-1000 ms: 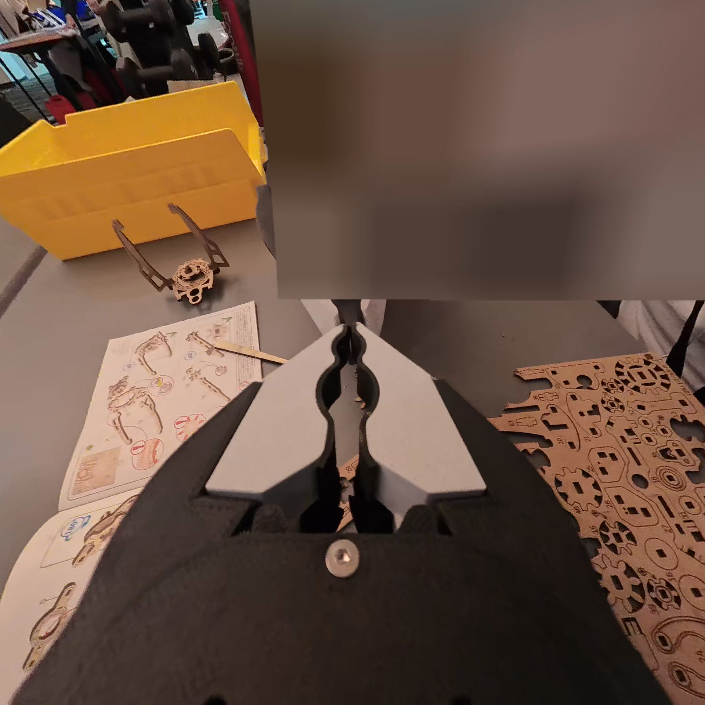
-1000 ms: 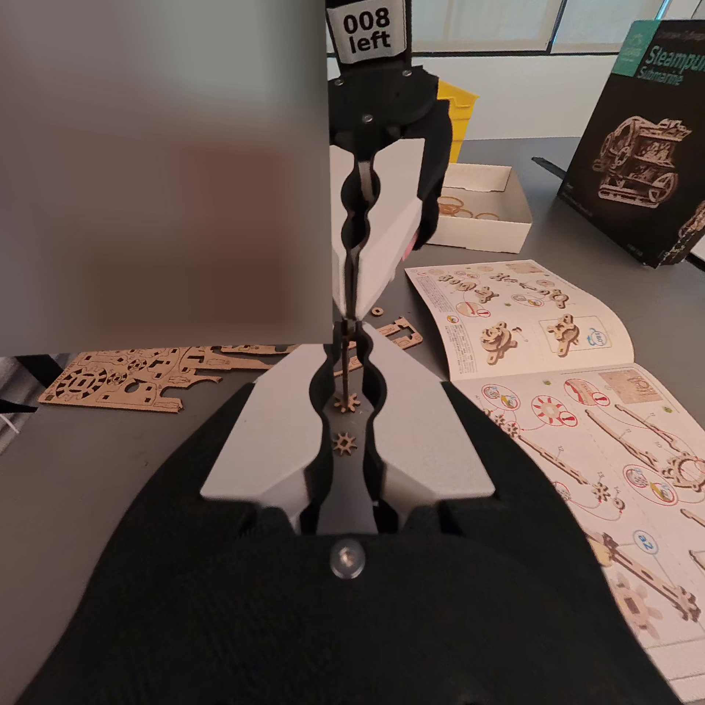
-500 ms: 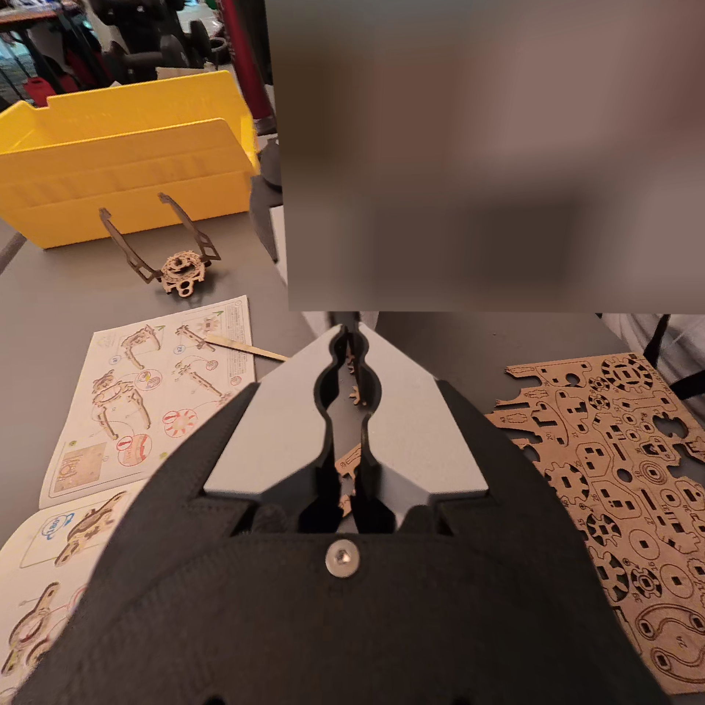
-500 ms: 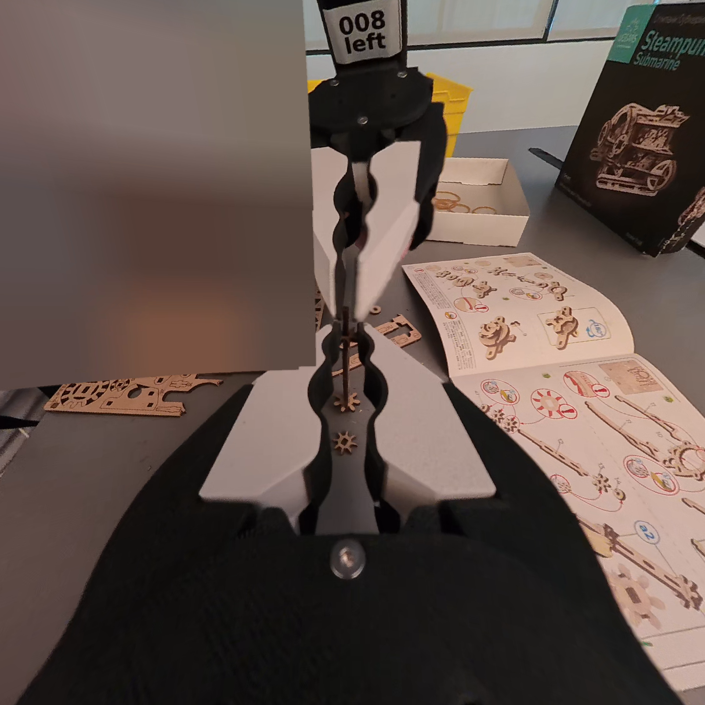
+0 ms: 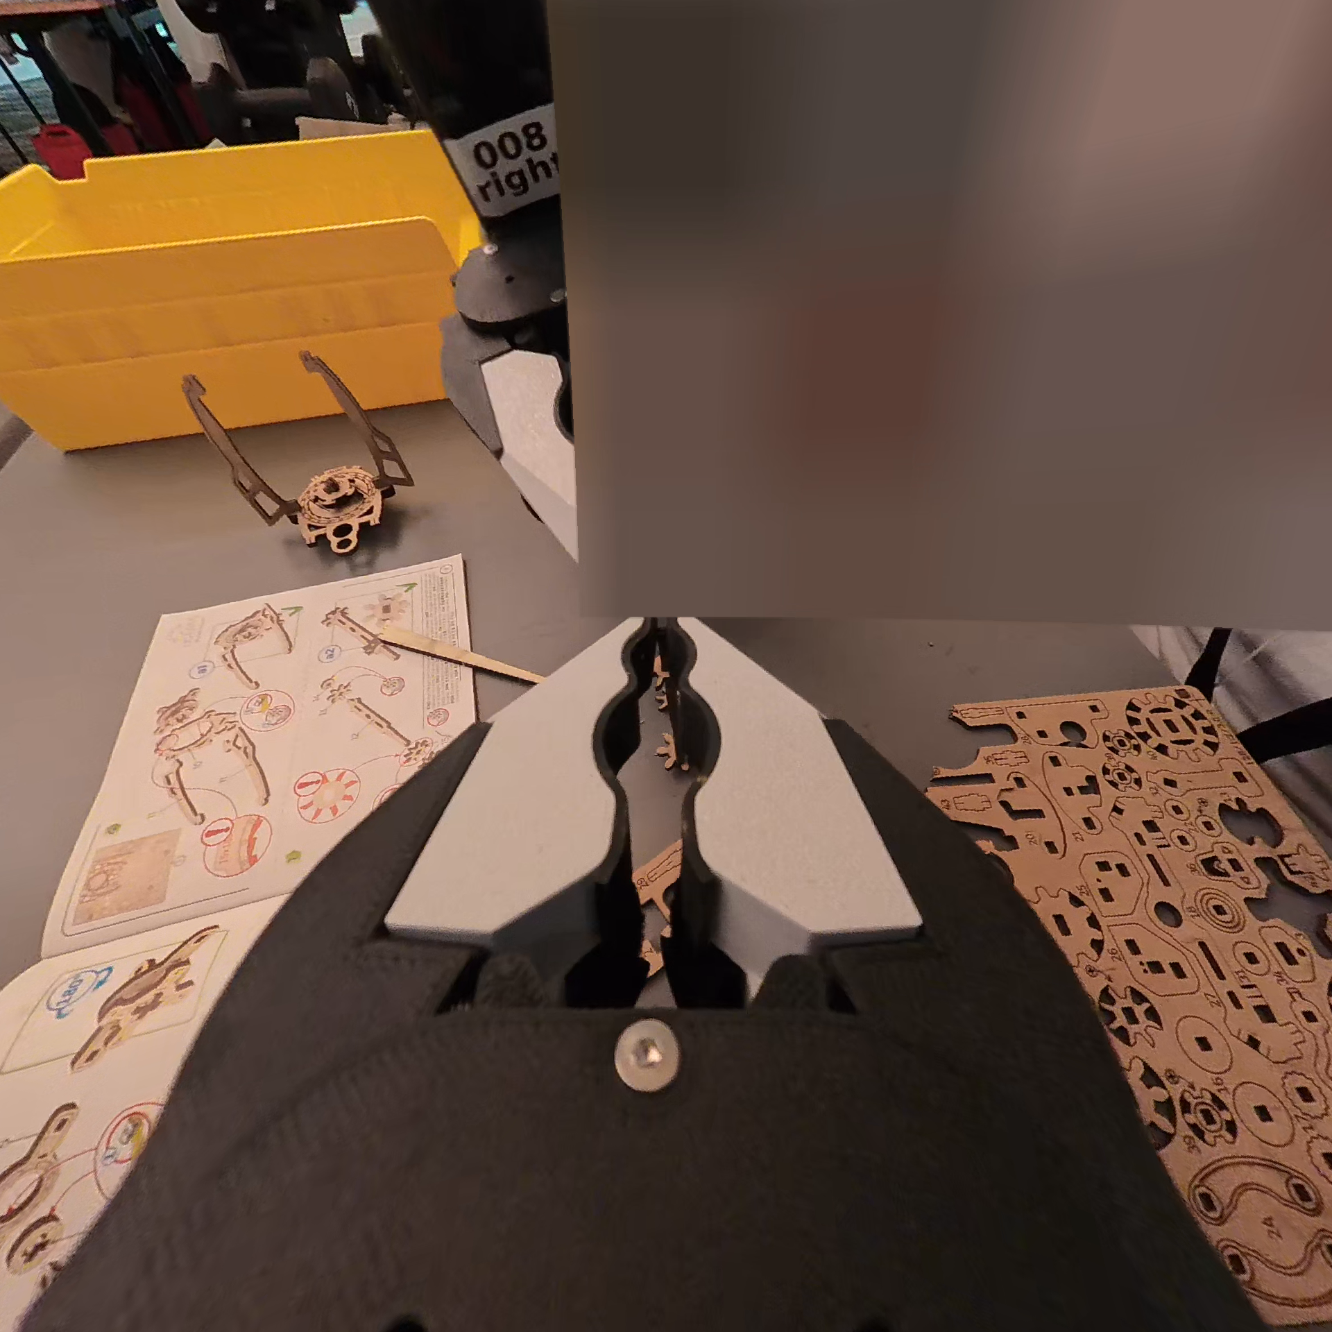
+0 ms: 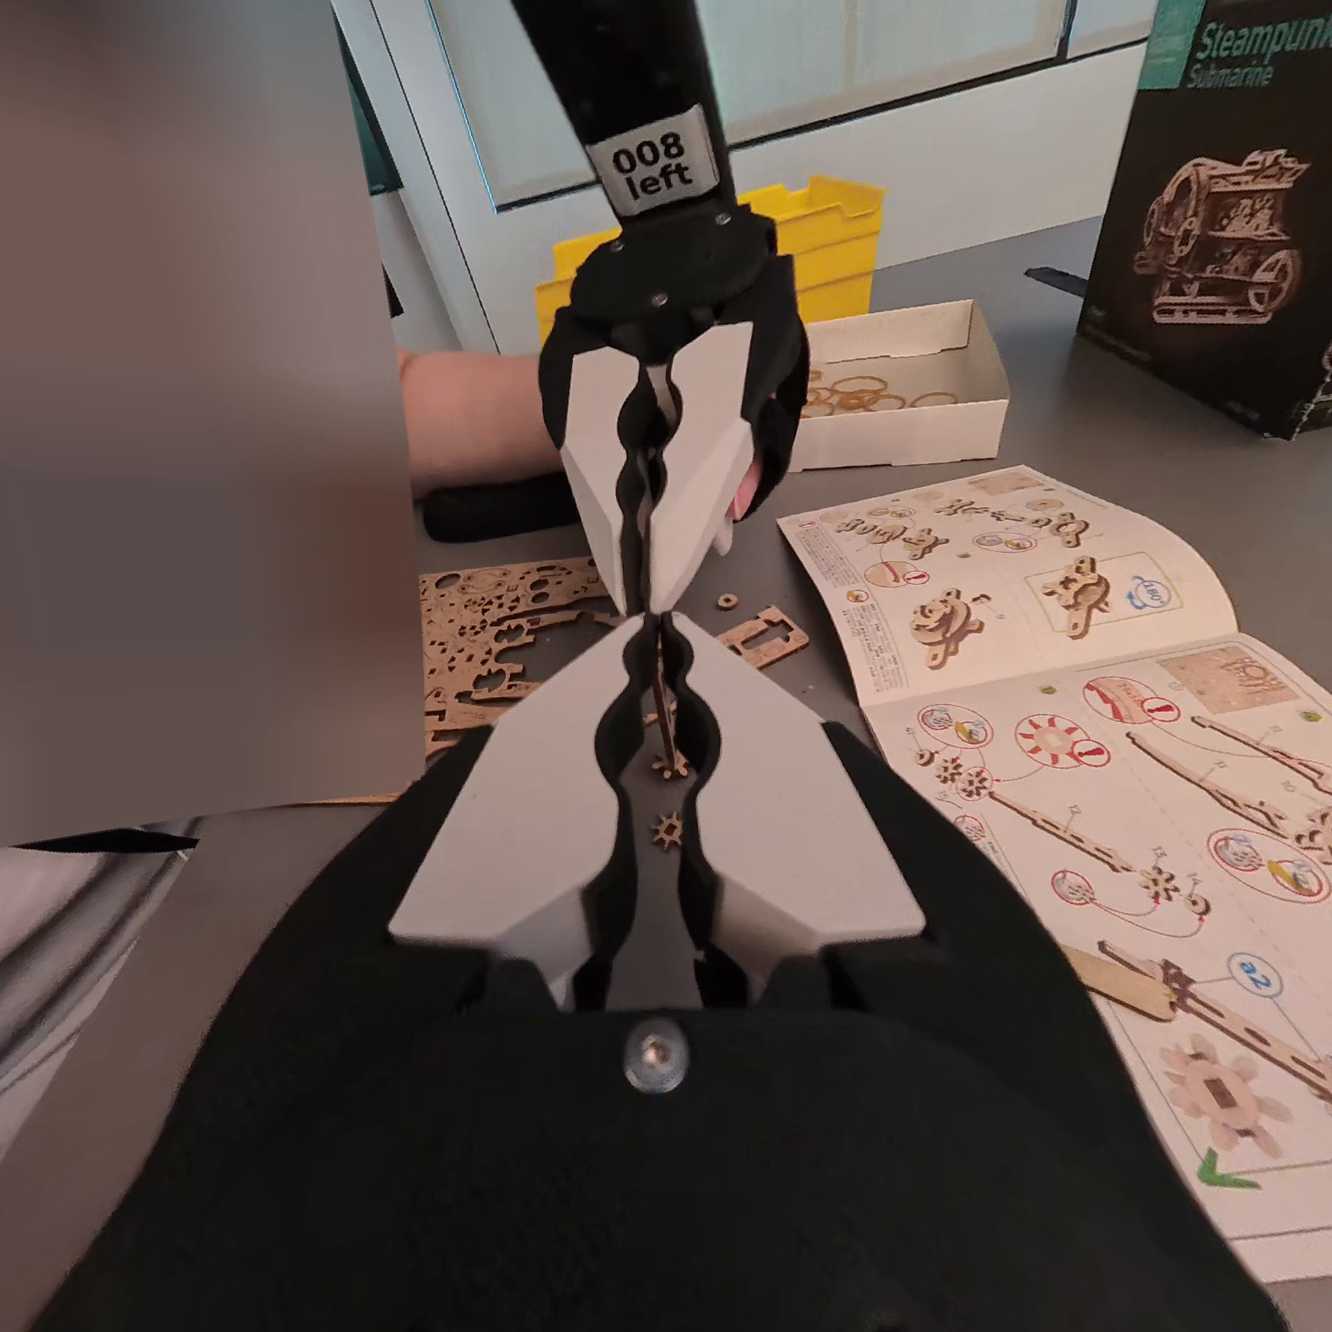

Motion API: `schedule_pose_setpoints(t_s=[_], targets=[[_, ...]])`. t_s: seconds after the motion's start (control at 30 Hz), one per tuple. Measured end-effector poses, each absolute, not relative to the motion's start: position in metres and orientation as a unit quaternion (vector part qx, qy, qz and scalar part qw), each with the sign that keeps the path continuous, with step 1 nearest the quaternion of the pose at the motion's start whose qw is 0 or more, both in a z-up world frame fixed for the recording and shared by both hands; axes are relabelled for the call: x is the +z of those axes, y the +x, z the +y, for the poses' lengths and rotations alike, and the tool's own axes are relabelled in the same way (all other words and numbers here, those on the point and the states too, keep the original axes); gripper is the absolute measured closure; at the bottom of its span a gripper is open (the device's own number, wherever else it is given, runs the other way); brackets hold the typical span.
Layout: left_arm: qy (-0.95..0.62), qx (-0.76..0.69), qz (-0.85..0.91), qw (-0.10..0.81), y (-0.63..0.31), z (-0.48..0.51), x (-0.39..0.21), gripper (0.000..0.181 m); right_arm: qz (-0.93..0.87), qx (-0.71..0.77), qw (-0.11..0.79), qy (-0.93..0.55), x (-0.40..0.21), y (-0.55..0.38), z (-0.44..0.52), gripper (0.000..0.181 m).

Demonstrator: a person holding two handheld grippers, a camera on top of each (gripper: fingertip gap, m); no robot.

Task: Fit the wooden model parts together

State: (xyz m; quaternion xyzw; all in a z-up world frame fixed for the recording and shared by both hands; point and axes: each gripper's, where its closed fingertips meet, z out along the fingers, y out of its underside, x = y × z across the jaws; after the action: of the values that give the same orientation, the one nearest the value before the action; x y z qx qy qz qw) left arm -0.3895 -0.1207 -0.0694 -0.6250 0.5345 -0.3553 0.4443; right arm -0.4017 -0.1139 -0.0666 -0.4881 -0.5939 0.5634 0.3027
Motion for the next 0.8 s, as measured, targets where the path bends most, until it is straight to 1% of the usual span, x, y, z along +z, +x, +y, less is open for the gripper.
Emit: schedule_pose_setpoints(t_s=[0.33, 0.53, 0.6, 0.7, 0.8], targets=[[-0.624, -0.366, 0.535, 0.438, -0.389, -0.123, -0.069, 0.181, -0.602, 0.558, 0.264, -0.506, -0.080, -0.407, -0.124, 0.181], [-0.626, -0.379, 0.532, 0.426, -0.392, -0.125, -0.069, 0.181, -0.611, 0.543, 0.281, -0.502, -0.081, -0.408, -0.125, 0.181], [-0.635, -0.387, 0.525, 0.414, -0.397, -0.123, -0.071, 0.172, -0.616, 0.536, 0.289, -0.499, -0.081, -0.408, -0.125, 0.181], [-0.646, -0.384, 0.519, 0.406, -0.404, -0.118, -0.075, 0.168, -0.615, 0.532, 0.294, -0.502, -0.082, -0.407, -0.122, 0.181], [-0.639, -0.370, 0.529, 0.418, -0.400, -0.120, -0.073, 0.176, -0.613, 0.537, 0.291, -0.502, -0.082, -0.407, -0.122, 0.181]])
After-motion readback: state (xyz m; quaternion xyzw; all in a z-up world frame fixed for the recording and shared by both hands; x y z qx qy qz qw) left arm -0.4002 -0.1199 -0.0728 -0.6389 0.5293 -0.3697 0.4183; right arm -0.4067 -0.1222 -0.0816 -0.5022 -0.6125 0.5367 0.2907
